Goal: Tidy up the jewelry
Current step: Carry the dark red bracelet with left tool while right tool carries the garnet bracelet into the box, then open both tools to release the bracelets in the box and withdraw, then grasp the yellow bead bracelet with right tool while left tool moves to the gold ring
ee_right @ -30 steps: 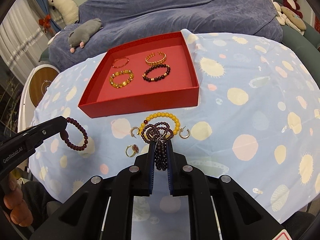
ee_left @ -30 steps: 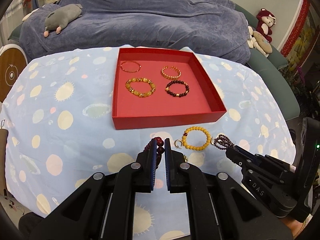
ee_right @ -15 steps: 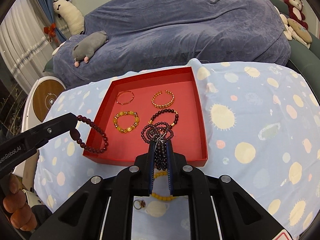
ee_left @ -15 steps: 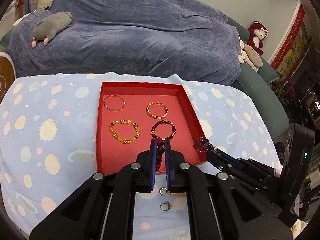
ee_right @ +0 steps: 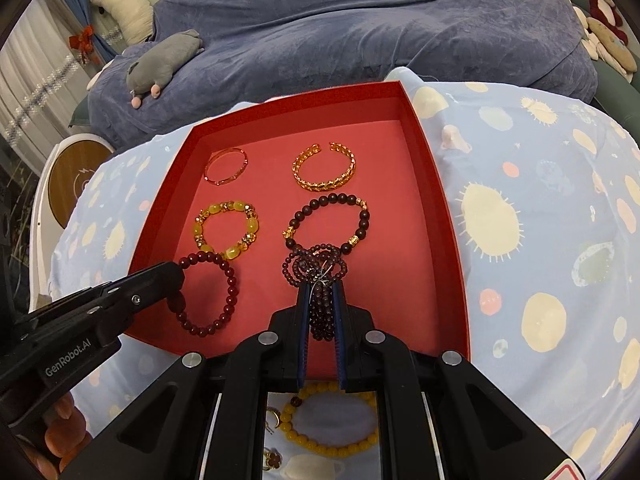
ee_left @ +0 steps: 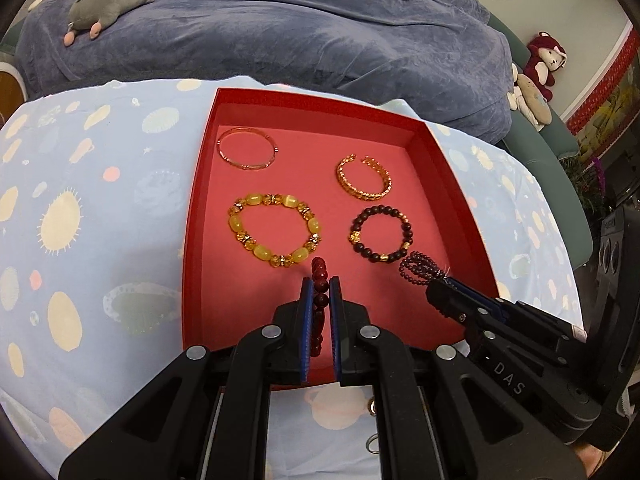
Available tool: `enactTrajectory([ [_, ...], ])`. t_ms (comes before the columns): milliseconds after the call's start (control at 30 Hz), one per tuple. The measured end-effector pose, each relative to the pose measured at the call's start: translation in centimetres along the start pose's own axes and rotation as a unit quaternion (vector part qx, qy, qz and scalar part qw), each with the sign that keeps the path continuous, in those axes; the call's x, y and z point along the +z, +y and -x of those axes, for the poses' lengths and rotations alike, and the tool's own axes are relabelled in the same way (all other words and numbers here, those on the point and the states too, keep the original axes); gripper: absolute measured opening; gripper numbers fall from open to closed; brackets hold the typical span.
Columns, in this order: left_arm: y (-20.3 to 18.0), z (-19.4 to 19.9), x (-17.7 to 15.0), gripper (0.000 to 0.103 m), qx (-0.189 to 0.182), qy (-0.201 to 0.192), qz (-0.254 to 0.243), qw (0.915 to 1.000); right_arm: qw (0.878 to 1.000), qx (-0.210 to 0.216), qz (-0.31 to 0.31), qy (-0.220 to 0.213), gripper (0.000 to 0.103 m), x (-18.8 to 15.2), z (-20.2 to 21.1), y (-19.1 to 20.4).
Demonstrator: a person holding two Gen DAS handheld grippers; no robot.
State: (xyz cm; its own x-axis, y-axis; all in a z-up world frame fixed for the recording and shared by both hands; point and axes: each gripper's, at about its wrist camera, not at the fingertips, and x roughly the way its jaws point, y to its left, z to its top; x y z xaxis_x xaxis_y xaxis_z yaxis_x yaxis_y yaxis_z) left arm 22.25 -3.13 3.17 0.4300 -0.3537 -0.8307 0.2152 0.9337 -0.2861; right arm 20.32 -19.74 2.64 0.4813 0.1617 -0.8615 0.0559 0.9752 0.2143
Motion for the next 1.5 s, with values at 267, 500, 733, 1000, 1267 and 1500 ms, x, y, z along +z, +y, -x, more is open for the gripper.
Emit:
enactTrajectory([
  [267, 1.0, -1.2, -0.5, 0.008, 0.036, 0.006, -0.011, 0.9993, 1.0, -0.005, 0.005, 0.001, 0.012, -0.2, -0.9, 0.3],
  [500, 0.9, -0.4, -1.2, 0.025, 0.059, -0.01, -0.01, 0.9982, 0.999, -0.016, 0.013, -0.025, 0.025, -0.3, 0.7, 0.7],
  [733, 0.1, 1.3, -1.6, 0.026, 0.063, -0.023, -0.017, 0.9976, 0.999, -0.018, 0.005, -0.035, 0.025, -1.0, 2.7, 0.2],
  [1000, -1.2, 3.5, -3.2, 0.026, 0.064, -0.031, -0.031, 0.997, 0.999, -0.025, -0.002, -0.039, 0.025, -3.0, 4.9, -0.5],
  [1267, -2.3, 5.1, -5.9, 0.028, 0.063, -0.028, -0.041, 0.9967, 0.999, -0.032, -0.015, -0.025, 0.025, -6.7, 6.1, -1.5],
  [1500, -2.8, 5.1, -8.9, 0.029, 0.063, -0.01, -0.041, 0.9971, 0.999, -0.037, -0.024, -0.008, 0.025, -9.8, 6.3, -2.4],
])
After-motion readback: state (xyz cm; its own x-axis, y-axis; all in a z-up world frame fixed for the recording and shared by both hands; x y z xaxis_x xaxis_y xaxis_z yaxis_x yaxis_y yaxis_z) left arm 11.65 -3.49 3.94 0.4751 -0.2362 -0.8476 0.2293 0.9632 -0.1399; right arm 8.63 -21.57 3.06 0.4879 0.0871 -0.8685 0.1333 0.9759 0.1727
